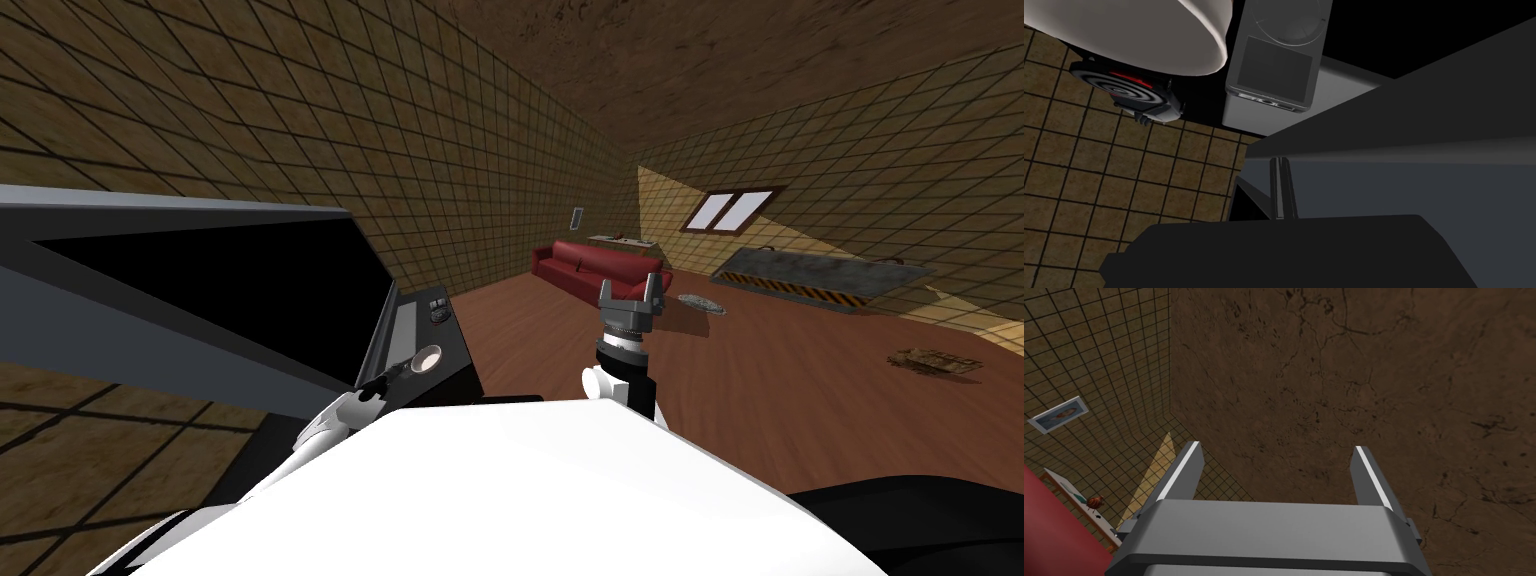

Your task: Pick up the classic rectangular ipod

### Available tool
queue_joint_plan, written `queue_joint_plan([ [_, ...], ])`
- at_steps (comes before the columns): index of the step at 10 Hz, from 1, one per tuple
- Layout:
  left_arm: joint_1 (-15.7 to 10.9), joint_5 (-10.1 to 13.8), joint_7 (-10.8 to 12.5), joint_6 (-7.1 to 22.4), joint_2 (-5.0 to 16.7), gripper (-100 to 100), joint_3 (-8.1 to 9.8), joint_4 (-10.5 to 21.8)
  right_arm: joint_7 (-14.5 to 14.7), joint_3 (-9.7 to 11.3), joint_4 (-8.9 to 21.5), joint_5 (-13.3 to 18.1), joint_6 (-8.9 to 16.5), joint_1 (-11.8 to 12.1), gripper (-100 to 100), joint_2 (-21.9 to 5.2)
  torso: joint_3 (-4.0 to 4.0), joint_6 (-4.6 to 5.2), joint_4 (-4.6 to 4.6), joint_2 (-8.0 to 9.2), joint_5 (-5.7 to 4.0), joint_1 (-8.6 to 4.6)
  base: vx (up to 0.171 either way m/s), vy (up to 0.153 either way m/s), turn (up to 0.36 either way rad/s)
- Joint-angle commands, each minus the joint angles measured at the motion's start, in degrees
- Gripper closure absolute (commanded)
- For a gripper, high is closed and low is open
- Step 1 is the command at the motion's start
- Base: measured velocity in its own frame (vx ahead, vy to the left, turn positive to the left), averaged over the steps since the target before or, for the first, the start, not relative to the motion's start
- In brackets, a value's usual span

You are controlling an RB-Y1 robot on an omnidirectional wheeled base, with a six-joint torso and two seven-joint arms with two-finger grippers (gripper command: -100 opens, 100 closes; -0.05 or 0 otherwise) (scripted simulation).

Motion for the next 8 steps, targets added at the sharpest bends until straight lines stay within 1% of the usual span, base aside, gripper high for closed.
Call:
queue_joint_plan([
  [1, 0.0, 0.0, 0.0, 0.0, 0.0, 100, 0.0, 0.0, 0.0, 0.0, 0.0, 0.0, 0.0, 0.0, 0, 0.0, 0.0, 0.0, 0.0, 0.0, 0.0, 0.0, 0.0, 0.0, 0.0],
  [3, 0.0, 0.0, 0.0, 0.0, 0.0, 100, 0.0, 0.0, 0.0, 0.0, 0.0, 0.0, 0.0, 0.0, 0, 0.0, 0.0, 0.0, 0.0, 0.01, 0.0, 0.01, 0.0, 0.0, 0.0],
  [4, 0.0, 0.0, 0.0, 0.0, 0.0, 0, 0.0, 0.0, 0.0, 0.0, 0.0, 0.0, 0.0, 0.0, 0, 0.0, 0.01, 0.0, 0.0, 0.01, 0.0, 0.01, 0.0, 0.0, 0.0],
  [5, 0.8, 0.26, 1.21, -1.89, -0.52, -100, 1.97, -0.21, 0.0, 0.0, 0.0, 0.0, 0.0, 0.0, 0, 0.0, 0.01, 0.0, 0.0, 0.01, 0.0, 0.01, -0.047, -0.045, -0.034],
  [6, 0.99, 0.33, 1.49, -2.32, -0.63, -100, 2.42, -0.26, 0.0, 0.0, 0.0, 0.0, 0.0, -0.01, 0, 0.0, 0.08, 0.0, 0.02, 0.15, -0.02, -0.13, -0.083, -0.069, -0.018],
  [7, 1.37, 0.47, 2.08, -3.23, -0.88, -100, 3.35, -0.38, 0.0, 0.01, 0.0, 0.0, 0.0, -0.01, 0, 0.01, 0.16, -0.01, 0.06, 0.28, -0.05, -0.23, -0.079, -0.086, -0.02],
  [8, 1.92, 0.74, 2.9, -4.56, -1.22, -100, 4.7, -0.54, 0.0, 0.01, 0.0, 0.0, 0.0, -0.01, 0, 0.01, 0.18, 0.0, 0.07, 0.31, -0.06, -0.31, -0.081, -0.095, -0.034],
])
